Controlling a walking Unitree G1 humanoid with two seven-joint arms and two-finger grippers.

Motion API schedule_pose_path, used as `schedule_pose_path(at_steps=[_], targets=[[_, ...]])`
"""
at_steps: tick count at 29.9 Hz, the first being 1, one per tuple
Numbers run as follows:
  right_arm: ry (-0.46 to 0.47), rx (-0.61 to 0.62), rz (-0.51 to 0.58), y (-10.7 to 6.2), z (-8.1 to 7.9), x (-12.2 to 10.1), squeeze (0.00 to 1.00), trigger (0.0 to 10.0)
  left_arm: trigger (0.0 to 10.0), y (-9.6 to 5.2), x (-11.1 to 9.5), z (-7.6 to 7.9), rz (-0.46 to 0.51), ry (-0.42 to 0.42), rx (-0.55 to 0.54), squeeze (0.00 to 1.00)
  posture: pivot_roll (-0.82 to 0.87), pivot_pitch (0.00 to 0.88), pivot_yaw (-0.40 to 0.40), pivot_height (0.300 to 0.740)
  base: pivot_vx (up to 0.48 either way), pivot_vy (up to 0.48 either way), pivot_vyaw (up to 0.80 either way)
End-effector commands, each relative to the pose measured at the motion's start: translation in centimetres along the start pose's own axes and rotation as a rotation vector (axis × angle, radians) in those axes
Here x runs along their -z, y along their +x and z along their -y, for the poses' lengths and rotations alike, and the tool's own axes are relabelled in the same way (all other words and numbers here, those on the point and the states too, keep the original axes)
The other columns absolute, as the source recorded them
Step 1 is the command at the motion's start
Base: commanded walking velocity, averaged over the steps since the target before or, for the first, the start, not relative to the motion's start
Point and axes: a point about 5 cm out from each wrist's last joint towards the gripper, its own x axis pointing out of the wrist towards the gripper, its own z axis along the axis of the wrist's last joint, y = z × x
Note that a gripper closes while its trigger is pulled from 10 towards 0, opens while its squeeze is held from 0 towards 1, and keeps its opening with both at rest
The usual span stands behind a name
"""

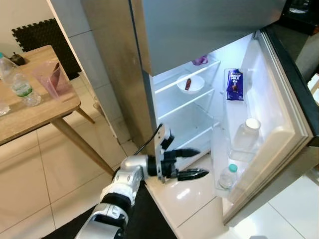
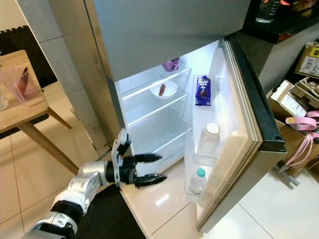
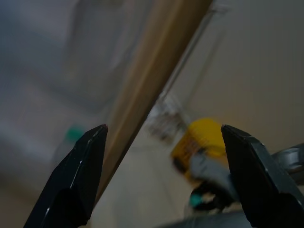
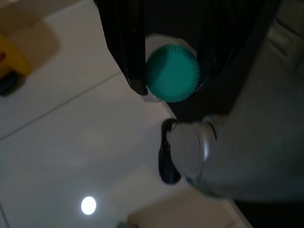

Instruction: Restocking fridge

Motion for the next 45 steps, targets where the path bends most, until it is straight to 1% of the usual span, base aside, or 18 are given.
schedule_pose_path(at_steps=[1, 3, 4, 6, 10, 11, 12, 14, 16, 17, 18, 22, 24, 30, 33, 39, 42, 45], targets=[[0.008, -0.004, 0.028, 0.0, 0.0, -0.4, 0.0, 10.0, 10.0, -1.4, 1.6, -0.2, -0.056, -0.024, -0.067, 0.0, -0.06, 0.111, 0.061, 0.74, 0.0, 0.0, 0.0], [-0.024, -0.027, 0.105, 0.3, 0.1, -2.4, 0.0, 10.0, 10.0, -3.1, 3.7, -0.5, -0.108, -0.084, -0.188, 0.0, -0.06, 0.107, 0.059, 0.74, 0.0, 0.0, 0.0], [-0.024, -0.027, 0.105, 0.3, 0.1, -2.4, 0.0, 10.0, 10.0, -3.1, 3.7, -0.5, -0.108, -0.084, -0.188, 0.0, -0.06, 0.107, 0.059, 0.74, 0.0, 0.0, 0.0], [-0.057, -0.077, 0.203, 0.4, -0.2, -4.9, 0.0, 10.0, 10.0, -5.2, 5.9, -0.6, -0.161, -0.156, -0.333, 0.0, -0.06, 0.103, 0.059, 0.74, 0.0, 0.0, 0.0], [-0.07, -0.101, 0.239, 0.4, -0.4, -5.9, 0.0, 10.0, 10.0, -5.9, 6.8, -0.5, -0.183, -0.182, -0.385, 0.0, -0.06, 0.103, 0.059, 0.74, 0.0, 0.0, 0.0], [-0.106, -0.171, 0.3, 0.4, -1.2, -7.4, 0.0, 10.0, 10.0, -7.3, 8.3, -0.1, -0.216, -0.234, -0.466, 0.0, -0.06, 0.095, 0.061, 0.74, 0.0, 0.0, 0.0], [-0.106, -0.171, 0.3, 0.4, -1.2, -7.4, 0.0, 10.0, 10.0, -7.3, 8.3, -0.1, -0.216, -0.234, -0.466, 0.0, -0.06, 0.095, 0.061, 0.74, 0.0, 0.0, 0.0], [-0.165, -0.333, 0.414, 0.1, -2.7, -10.3, 0.0, 10.0, 10.0, -10.1, 11.4, 1.2, -0.29, -0.336, -0.611, 0.0, -0.06, 0.088, 0.061, 0.74, 0.0, 0.0, 0.0], [-0.211, -0.422, 0.482, -0.3, -3.4, -12.0, 0.0, 10.0, 10.0, -11.8, 13.1, 2.1, -0.336, -0.387, -0.71, 0.0, -0.05, 0.086, 0.061, 0.74, 0.0, 0.0, 0.0], [-0.211, -0.422, 0.482, -0.3, -3.4, -12.0, 0.0, 10.0, 10.0, -11.8, 13.1, 2.1, -0.336, -0.387, -0.71, 0.0, -0.05, 0.086, 0.061, 0.74, 0.0, 0.0, 0.0], [-0.254, -0.451, 0.539, -0.7, -3.6, -13.3, 0.0, 10.0, 10.0, -13.1, 14.3, 2.9, -0.361, -0.429, -0.791, 0.0, -0.05, 0.084, 0.06, 0.74, 0.0, 0.0, 0.0], [-0.283, -0.449, 0.585, -1.0, -3.5, -14.4, 0.0, 10.0, 10.0, -13.8, 15.2, 3.5, -0.383, -0.458, -0.844, 0.0, -0.05, 0.079, 0.059, 0.74, 0.0, 0.0, 0.0], [-0.347, -0.367, 0.656, -1.5, -2.6, -16.5, 0.0, 10.0, 10.0, -14.7, 16.7, 4.9, -0.426, -0.506, -0.9, 0.0, -0.06, 0.074, 0.058, 0.74, 0.0, 0.0, 0.0], [-0.425, -0.254, 0.695, -2.0, -1.1, -18.3, 0.0, 10.0, 10.0, -15.3, 17.9, 6.1, -0.456, -0.553, -0.939, 0.0, -0.05, 0.071, 0.054, 0.74, 0.0, 0.0, 0.0], [-0.455, -0.102, 0.697, -2.4, 1.2, -19.6, 0.0, 10.0, 10.0, -15.7, 18.6, 6.9, -0.469, -0.579, -0.969, 0.0, -0.05, 0.073, 0.053, 0.74, 0.0, 0.0, 0.0], [-0.37, 0.035, 0.692, -2.7, 3.6, -19.8, 0.0, 10.0, 10.0, -15.6, 18.8, 7.0, -0.473, -0.588, -0.983, 0.0, -0.05, 0.076, 0.051, 0.74, 0.0, 0.0, 0.0], [-0.309, 0.149, 0.7, -3.1, 5.7, -19.7, 0.0, 10.0, 10.0, -15.4, 18.9, 7.1, -0.471, -0.589, -0.984, 0.0, -0.04, 0.076, 0.052, 0.74, 0.0, 0.0, 0.0], [-0.286, 0.18, 0.701, -3.3, 6.4, -19.7, 0.0, 10.0, 10.0, -15.4, 18.9, 7.1, -0.47, -0.59, -0.984, 0.0, -0.04, 0.076, 0.052, 0.74, 0.0, 0.0, 0.0]])
